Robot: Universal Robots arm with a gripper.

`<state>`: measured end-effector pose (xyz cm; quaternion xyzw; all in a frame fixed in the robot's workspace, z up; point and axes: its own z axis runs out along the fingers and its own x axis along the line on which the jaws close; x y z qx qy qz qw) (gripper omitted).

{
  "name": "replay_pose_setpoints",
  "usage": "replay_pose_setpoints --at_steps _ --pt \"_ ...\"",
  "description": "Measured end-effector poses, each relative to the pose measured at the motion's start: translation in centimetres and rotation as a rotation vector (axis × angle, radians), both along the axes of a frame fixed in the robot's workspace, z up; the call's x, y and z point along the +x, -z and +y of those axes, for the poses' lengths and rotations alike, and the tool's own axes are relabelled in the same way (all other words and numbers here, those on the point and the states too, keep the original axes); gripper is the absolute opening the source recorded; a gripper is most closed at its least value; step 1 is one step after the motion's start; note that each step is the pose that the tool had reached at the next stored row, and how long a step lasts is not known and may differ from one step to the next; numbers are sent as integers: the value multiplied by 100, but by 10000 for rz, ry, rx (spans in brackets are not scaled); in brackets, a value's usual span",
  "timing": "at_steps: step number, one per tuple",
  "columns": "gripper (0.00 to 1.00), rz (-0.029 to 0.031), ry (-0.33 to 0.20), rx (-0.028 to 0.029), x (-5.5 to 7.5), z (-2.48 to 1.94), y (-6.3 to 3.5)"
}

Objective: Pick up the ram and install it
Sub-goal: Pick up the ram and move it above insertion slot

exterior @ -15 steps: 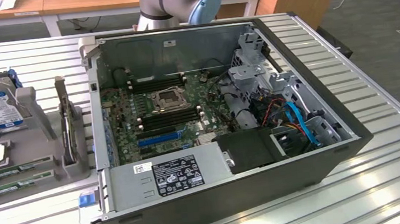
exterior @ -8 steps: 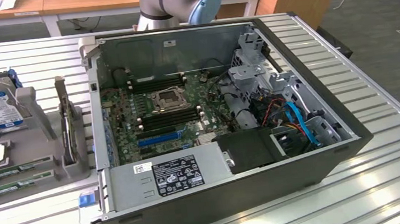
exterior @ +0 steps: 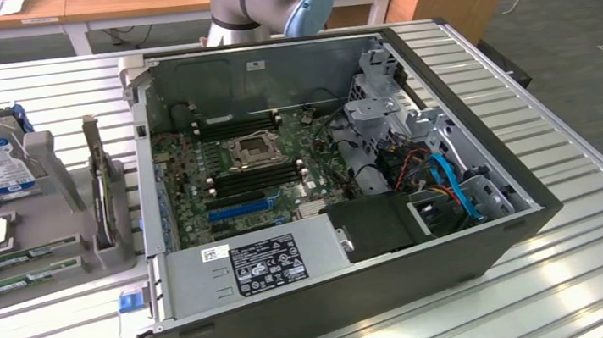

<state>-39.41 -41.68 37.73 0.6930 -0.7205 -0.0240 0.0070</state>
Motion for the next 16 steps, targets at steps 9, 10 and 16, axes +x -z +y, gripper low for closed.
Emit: replay_pose_setpoints --at_steps 9,10,16 --pt "30 -1 0 0 0 0 106" --pt "30 0 0 0 0 0 116" --pt "30 0 0 0 0 0 172"
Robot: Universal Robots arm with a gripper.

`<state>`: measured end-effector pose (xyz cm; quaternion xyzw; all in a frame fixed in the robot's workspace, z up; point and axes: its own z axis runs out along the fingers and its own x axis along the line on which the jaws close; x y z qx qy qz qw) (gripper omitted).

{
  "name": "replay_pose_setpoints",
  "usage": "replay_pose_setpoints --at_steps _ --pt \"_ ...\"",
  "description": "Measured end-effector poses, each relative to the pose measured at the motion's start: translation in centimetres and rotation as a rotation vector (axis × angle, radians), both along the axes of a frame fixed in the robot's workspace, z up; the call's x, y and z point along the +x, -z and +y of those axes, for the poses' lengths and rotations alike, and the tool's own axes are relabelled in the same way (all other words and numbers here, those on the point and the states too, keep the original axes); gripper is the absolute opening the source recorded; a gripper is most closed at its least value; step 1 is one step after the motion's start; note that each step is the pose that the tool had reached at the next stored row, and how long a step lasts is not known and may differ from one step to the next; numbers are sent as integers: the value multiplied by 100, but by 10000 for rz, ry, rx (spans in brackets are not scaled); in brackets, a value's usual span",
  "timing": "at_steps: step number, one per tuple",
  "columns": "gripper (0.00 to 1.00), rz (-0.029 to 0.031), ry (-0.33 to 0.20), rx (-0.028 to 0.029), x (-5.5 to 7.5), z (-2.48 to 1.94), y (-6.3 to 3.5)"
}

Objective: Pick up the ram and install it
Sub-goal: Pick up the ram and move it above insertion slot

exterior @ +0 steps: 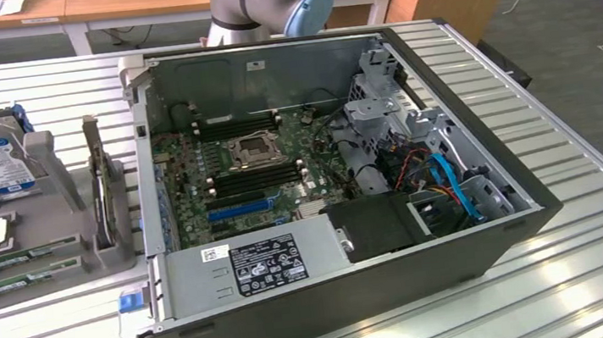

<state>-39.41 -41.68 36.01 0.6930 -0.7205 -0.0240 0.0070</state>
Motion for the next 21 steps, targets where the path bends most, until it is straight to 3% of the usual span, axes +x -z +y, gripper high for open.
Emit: replay_pose_setpoints --at_steps 21 --pt "30 0 1 9 0 0 170"
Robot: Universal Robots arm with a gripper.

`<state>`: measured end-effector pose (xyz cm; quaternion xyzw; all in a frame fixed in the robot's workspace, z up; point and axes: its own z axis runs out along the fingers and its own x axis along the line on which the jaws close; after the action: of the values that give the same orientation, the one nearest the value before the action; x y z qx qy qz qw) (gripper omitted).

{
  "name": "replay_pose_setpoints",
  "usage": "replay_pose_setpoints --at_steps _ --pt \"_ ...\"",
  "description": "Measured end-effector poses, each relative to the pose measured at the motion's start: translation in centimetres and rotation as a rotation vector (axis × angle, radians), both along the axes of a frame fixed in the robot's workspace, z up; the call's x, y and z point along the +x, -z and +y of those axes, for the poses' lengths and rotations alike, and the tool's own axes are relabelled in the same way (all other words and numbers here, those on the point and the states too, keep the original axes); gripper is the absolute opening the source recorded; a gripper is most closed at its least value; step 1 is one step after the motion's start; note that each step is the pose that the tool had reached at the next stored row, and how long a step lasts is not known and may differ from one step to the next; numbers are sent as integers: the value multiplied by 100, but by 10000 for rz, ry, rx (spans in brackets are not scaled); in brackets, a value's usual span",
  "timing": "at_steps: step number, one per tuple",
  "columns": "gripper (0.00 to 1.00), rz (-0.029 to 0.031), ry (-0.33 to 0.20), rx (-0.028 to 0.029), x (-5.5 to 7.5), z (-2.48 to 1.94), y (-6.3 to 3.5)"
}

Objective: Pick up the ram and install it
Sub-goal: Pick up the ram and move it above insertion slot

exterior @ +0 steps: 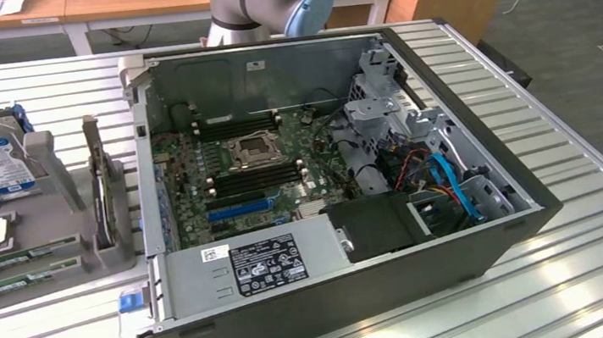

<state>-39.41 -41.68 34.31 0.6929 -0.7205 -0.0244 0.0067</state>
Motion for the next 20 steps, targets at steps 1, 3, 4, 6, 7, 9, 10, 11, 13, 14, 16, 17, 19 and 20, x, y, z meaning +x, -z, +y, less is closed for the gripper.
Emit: replay_pose_setpoints --at_steps 1,3,4,6,7,9,10,11,13,14,16,17,19,20 --pt "30 0 0 0 0 0 9" --pt "30 0 0 1 0 0 28" --pt "30 0 0 1 0 0 38" --pt "30 1 0 0 0 0 56" --pt "30 0 0 1 0 0 66" --pt "30 0 0 1 0 0 85" --pt "30 0 0 0 0 0 93" --pt "30 0 -1 1 0 0 102" --pt "30 0 -1 1 0 0 119" --pt "30 0 0 1 0 0 128" --pt "30 -1 0 1 0 0 146" --pt "30 0 -1 1 0 0 155" --pt "30 1 0 0 0 0 173" --pt "30 0 0 1 0 0 182"
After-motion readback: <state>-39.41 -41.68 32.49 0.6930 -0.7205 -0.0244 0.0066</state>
